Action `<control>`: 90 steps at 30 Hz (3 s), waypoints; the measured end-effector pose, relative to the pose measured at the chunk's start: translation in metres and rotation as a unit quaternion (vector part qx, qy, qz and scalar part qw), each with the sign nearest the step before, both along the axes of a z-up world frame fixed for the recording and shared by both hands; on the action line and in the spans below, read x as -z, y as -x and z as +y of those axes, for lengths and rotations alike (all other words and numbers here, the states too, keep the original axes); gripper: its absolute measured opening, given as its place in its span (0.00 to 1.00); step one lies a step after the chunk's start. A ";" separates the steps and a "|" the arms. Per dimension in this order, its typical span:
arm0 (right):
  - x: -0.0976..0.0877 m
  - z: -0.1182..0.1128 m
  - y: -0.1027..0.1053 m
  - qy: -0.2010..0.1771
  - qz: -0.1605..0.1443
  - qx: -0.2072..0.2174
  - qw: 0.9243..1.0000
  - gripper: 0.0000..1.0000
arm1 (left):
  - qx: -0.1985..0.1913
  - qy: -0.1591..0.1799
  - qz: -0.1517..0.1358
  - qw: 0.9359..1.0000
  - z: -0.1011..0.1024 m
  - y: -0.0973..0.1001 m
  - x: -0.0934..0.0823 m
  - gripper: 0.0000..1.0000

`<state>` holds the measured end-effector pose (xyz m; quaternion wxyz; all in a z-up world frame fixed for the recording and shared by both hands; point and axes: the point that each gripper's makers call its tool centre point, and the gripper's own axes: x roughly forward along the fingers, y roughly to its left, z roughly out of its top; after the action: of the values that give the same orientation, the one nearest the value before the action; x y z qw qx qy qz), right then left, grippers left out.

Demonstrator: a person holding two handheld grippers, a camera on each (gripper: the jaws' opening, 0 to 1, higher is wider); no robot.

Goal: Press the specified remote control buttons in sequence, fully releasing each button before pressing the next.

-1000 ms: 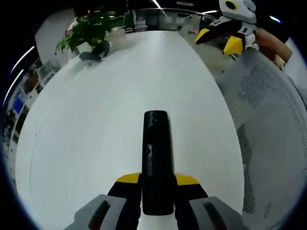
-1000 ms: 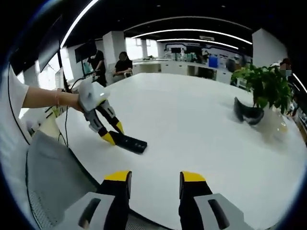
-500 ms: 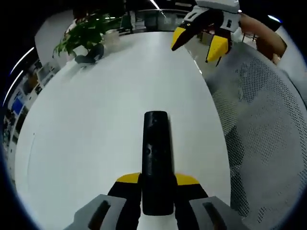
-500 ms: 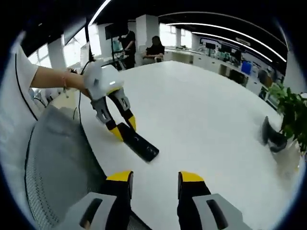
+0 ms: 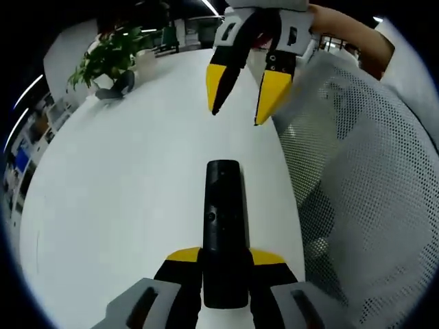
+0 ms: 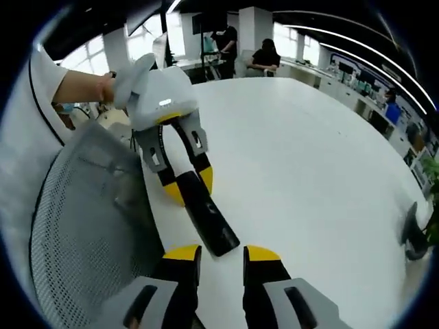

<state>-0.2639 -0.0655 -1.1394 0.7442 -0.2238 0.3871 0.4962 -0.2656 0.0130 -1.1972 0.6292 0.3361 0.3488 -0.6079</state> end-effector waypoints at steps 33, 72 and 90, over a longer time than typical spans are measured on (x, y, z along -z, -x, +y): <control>0.047 0.004 0.019 0.090 0.018 -0.139 0.986 0.00 | 0.016 0.007 0.004 1.000 -0.003 0.016 -0.001 0.25; 0.047 0.018 0.015 0.099 -0.069 -0.170 0.978 0.00 | 0.020 -0.016 0.002 1.000 -0.003 0.014 -0.001 0.25; 0.044 0.029 0.017 0.056 -0.046 -0.154 0.985 0.00 | 0.035 -0.006 0.003 0.999 -0.002 0.013 -0.002 0.25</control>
<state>-0.2813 -0.0364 -1.1835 0.6625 -0.3447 0.3401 0.5715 -0.2790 0.0110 -1.1955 0.6044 0.3498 0.3428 -0.6283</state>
